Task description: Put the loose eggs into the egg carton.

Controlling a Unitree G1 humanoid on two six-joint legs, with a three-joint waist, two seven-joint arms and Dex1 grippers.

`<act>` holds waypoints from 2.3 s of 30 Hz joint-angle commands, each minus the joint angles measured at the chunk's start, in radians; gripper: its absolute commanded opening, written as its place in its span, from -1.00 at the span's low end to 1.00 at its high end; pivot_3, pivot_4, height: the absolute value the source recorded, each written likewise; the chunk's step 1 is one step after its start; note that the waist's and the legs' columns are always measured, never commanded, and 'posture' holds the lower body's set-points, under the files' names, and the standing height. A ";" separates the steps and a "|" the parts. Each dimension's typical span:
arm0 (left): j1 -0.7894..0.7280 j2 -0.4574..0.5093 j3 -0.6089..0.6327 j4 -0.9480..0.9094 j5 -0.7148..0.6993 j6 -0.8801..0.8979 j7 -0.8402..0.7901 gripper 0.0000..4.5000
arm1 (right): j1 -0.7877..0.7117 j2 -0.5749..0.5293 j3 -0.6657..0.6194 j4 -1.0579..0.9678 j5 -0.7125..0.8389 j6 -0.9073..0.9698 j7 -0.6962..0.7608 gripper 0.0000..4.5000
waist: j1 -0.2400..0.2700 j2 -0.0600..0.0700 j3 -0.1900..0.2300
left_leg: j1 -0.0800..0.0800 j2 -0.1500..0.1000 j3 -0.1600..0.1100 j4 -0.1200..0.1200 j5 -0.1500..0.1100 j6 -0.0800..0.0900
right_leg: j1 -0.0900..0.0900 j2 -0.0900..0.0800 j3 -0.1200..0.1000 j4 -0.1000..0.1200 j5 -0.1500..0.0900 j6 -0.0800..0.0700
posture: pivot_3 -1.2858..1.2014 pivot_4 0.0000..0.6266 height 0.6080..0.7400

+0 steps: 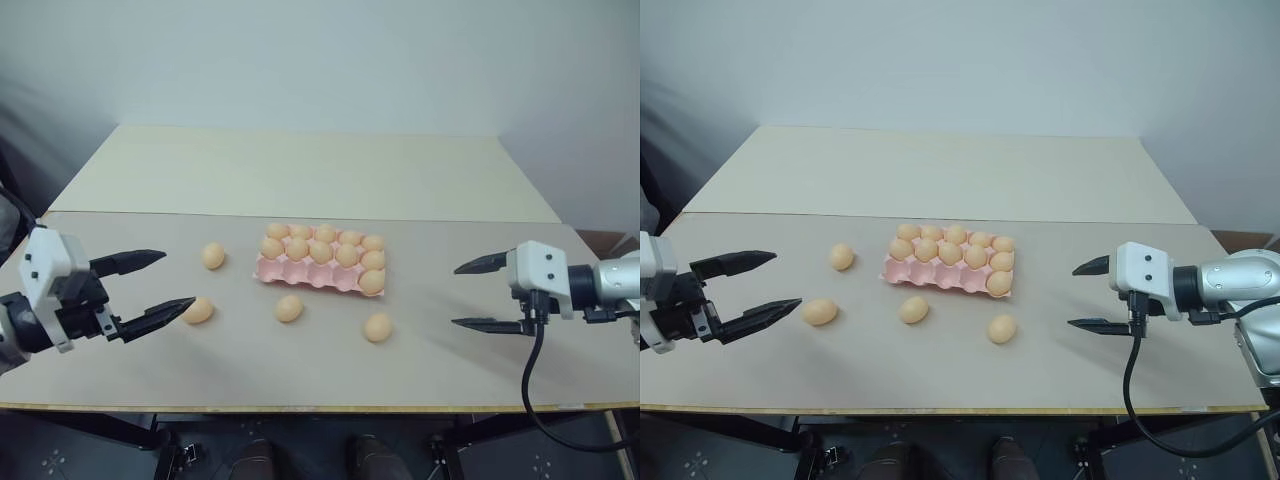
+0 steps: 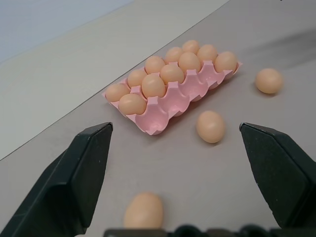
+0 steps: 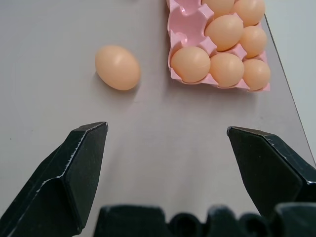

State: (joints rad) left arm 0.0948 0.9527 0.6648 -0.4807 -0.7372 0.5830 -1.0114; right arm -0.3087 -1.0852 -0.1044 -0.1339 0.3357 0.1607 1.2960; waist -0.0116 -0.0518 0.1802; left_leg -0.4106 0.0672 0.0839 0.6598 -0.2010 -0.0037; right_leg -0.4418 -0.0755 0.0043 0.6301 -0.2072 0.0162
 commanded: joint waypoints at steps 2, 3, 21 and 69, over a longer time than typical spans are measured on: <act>-0.030 0.035 0.018 -0.003 -0.045 0.039 0.005 0.99 | -0.012 -0.005 -0.029 -0.015 0.003 -0.015 -0.006 1.00 | 0.000 0.000 0.000 | 0.000 0.000 0.000 0.000 0.000 0.000 | 0.000 0.000 0.000 0.000 0.000 0.000 | 0.03 -0.52 1.00; -0.041 0.033 0.015 -0.003 -0.040 0.041 0.024 0.99 | -0.011 -0.005 -0.029 -0.016 0.003 -0.015 -0.008 1.00 | 0.000 0.000 0.000 | 0.000 0.000 0.000 0.000 0.000 0.000 | 0.000 0.000 0.000 0.000 0.000 0.000 | 0.03 -0.52 1.00; -0.039 0.009 -0.040 -0.012 -0.043 -0.012 -0.049 0.99 | -0.016 -0.022 -0.034 -0.016 0.031 0.024 0.020 1.00 | 0.000 0.000 0.000 | 0.000 0.000 0.001 -0.001 0.000 0.000 | -0.001 0.000 0.001 0.000 0.000 0.000 | 0.03 -0.52 1.00; -0.099 0.016 -0.183 0.034 -0.050 -0.080 -0.186 1.00 | -0.203 0.361 0.376 0.142 -0.238 -0.097 -0.023 0.01 | -0.001 0.000 0.000 | 0.000 0.000 0.002 0.000 0.000 0.001 | -0.001 0.001 0.002 0.001 0.001 0.000 | 0.03 -0.52 1.00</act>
State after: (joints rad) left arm -0.0005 0.9696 0.4572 -0.4203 -0.7826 0.5262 -1.1999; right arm -0.5046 -0.7043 0.3084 0.0475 0.0809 0.0798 1.2655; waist -0.0130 -0.0516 0.1802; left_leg -0.4106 0.0674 0.0854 0.6595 -0.2007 -0.0027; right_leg -0.4426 -0.0740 0.0059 0.6310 -0.2064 0.0164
